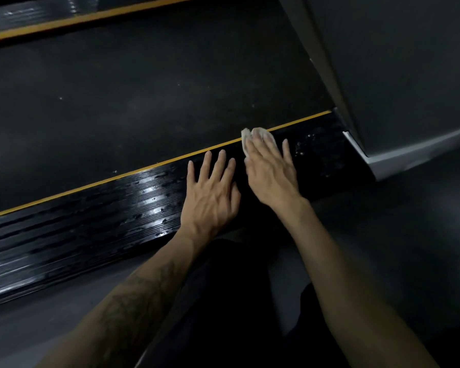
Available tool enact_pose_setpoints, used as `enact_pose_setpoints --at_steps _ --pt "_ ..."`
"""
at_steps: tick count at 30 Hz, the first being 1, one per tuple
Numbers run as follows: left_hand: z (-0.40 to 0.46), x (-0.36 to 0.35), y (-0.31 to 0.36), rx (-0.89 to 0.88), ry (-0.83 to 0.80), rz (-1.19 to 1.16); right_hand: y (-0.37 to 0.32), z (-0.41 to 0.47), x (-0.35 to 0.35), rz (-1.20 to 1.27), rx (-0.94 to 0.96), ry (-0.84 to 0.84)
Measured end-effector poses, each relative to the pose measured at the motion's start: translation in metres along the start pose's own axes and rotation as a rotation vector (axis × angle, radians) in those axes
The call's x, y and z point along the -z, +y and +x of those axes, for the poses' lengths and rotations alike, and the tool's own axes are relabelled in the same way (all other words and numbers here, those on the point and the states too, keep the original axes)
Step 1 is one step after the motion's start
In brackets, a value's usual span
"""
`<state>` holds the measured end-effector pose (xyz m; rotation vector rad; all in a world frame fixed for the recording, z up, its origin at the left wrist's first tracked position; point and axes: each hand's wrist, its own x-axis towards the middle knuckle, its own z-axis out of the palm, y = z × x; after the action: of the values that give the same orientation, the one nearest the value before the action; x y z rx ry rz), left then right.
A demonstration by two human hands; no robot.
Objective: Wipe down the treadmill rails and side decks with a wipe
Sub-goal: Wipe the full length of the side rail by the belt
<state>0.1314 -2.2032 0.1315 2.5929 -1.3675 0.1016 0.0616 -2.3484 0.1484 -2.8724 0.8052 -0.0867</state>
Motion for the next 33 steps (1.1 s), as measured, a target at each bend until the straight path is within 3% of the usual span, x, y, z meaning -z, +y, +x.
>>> enact_pose_setpoints --at_steps 5,13,17,19,22,25,29,33 --pt "0.001 -0.001 0.001 -0.015 -0.013 0.011 0.022 -0.013 0.006 0.049 -0.128 0.017" --pt "0.002 -0.002 -0.001 -0.071 -0.042 -0.041 0.007 0.000 0.010 0.003 -0.025 -0.077" --pt "0.002 0.000 0.000 -0.068 -0.063 -0.038 0.021 -0.020 0.007 0.009 -0.127 0.008" --pt "0.002 0.000 0.000 -0.064 -0.060 -0.031 0.013 -0.032 0.000 0.029 -0.100 0.068" --pt "0.002 0.000 0.000 -0.065 -0.051 -0.038 0.004 -0.023 -0.002 0.053 -0.013 0.017" --pt "0.003 0.000 -0.001 -0.065 -0.044 -0.039 0.010 -0.007 0.005 -0.010 -0.012 -0.029" --pt "0.003 0.000 -0.003 -0.065 -0.052 -0.040 0.016 -0.032 0.006 0.020 -0.094 0.040" --pt "0.002 -0.002 -0.004 -0.066 -0.040 -0.052 0.005 -0.039 0.002 0.061 0.011 0.008"
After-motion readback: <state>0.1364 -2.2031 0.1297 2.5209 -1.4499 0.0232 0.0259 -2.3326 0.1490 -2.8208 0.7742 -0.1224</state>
